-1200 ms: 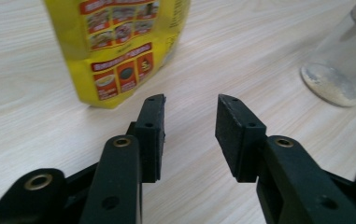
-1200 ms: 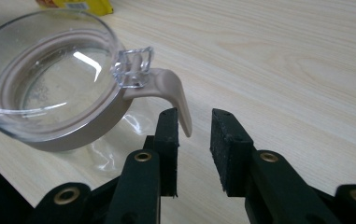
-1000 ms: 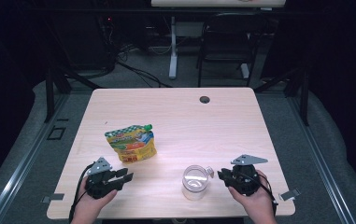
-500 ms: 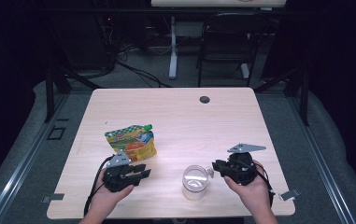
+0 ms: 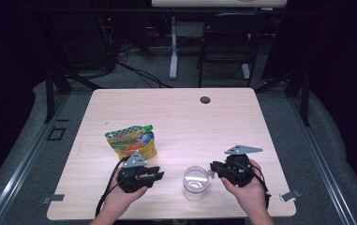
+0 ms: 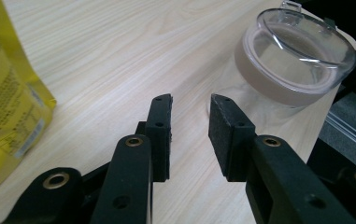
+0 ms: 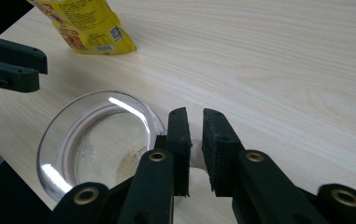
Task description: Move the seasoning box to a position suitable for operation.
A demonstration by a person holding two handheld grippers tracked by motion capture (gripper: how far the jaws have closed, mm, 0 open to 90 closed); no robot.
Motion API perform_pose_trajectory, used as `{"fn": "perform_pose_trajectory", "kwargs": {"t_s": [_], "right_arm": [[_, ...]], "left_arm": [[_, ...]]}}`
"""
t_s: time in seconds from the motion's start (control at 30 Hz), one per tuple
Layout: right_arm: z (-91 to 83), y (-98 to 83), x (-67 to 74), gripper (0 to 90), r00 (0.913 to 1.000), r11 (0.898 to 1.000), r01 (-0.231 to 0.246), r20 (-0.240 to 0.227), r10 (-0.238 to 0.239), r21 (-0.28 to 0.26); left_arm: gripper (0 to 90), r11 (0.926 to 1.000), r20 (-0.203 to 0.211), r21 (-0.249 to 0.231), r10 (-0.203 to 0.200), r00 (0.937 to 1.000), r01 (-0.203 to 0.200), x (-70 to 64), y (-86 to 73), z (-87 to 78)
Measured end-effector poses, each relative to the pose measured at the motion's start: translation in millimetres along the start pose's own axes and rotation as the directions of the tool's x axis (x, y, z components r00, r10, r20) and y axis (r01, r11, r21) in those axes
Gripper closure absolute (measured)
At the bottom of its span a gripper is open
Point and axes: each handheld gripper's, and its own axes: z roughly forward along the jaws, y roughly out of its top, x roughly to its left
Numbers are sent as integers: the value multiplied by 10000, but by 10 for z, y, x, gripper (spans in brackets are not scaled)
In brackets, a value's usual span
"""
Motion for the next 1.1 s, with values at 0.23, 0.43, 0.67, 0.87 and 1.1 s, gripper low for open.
{"fn": "perform_pose_trajectory", "kwargs": {"t_s": [0.23,0.43,0.67,0.87,1.1], "right_arm": [[2,-6,18,862,9998,9998,146,-107,-145,106],[6,-17,11,873,9997,10000,-14,-236,15,29],[11,-24,23,871,9999,10000,40,-156,-41,-28],[10,-27,9,871,9997,10000,18,-246,-18,-17],[10,-28,7,871,9996,10000,2,-267,-3,-19]], "left_arm": [[749,9997,183,137,183,9997,-185,-103,15,77],[786,9989,522,257,383,9979,-397,-213,25,129],[852,9974,739,390,582,9956,-612,-287,26,175],[899,9954,989,510,755,9922,-808,-358,38,224],[899,9929,1154,643,925,9890,-1004,-415,75,277]]}}
